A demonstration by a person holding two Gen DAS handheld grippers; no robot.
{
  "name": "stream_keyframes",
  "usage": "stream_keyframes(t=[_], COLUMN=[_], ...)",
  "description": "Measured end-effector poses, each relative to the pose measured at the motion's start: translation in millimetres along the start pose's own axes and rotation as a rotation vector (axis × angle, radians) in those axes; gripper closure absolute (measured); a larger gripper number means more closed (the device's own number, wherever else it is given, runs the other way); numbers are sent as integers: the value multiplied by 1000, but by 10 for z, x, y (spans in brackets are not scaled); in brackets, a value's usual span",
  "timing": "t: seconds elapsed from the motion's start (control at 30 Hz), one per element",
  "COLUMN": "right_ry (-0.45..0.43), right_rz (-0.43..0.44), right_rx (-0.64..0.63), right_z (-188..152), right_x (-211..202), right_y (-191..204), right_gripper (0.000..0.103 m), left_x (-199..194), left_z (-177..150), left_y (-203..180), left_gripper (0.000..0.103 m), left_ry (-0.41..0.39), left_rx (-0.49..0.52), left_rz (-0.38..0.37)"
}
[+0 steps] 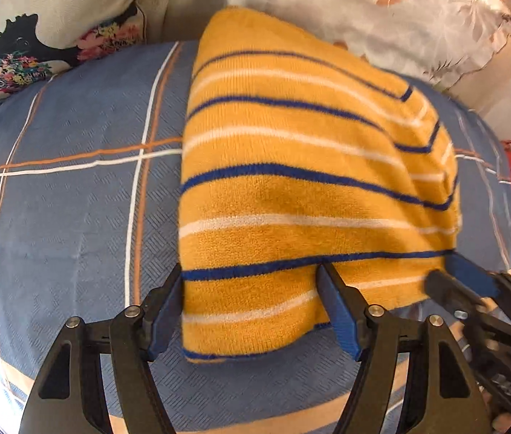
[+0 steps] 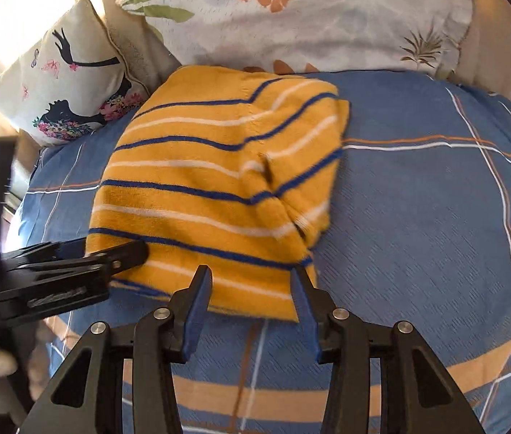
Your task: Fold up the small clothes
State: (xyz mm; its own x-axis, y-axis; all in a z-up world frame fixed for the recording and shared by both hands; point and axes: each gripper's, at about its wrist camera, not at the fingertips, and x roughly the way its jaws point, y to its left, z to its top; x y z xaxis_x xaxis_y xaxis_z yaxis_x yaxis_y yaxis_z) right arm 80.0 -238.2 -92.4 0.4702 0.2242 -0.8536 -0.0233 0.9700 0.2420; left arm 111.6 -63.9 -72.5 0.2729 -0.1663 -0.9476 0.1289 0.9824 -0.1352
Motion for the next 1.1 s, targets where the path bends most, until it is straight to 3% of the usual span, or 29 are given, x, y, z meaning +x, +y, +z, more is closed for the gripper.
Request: stream_keyframes(t=[0.07,0.2,0.57,0.77,0.93,1.0,1.1], right_ry=[-7,-18,-21,-25,-63,-81,-108], right_rz=[-25,-10,8,-3,-9,-17,-33], right_rx=[19,63,25,-16,-65,-92,-120], right_z=[-39,-149,-401,-576,-719,-754,-789], right_x=[-53,-212,-369,-496,-650,-716,-811], right_y=[-105,-316,-196,-69,86,154,235], right_gripper=[48,48,47,45,43,43,42], left_x=[-50,-248,-1024,-1472,-1914,-2065,-2188], left_z=[-12,-125,-658,-970,-1159,-1188,-1188], left_y=[48,124,66,-13,-117,-145,-140], left_gripper=[31,31,31,30,2,0,0], left_ry=[-1,-30,-228,-377,-578,-630,-656], left_rx=[-34,-83,-76,-58,-41,-52,-64], left_rz=[-10,-2,96,158,298,347,341])
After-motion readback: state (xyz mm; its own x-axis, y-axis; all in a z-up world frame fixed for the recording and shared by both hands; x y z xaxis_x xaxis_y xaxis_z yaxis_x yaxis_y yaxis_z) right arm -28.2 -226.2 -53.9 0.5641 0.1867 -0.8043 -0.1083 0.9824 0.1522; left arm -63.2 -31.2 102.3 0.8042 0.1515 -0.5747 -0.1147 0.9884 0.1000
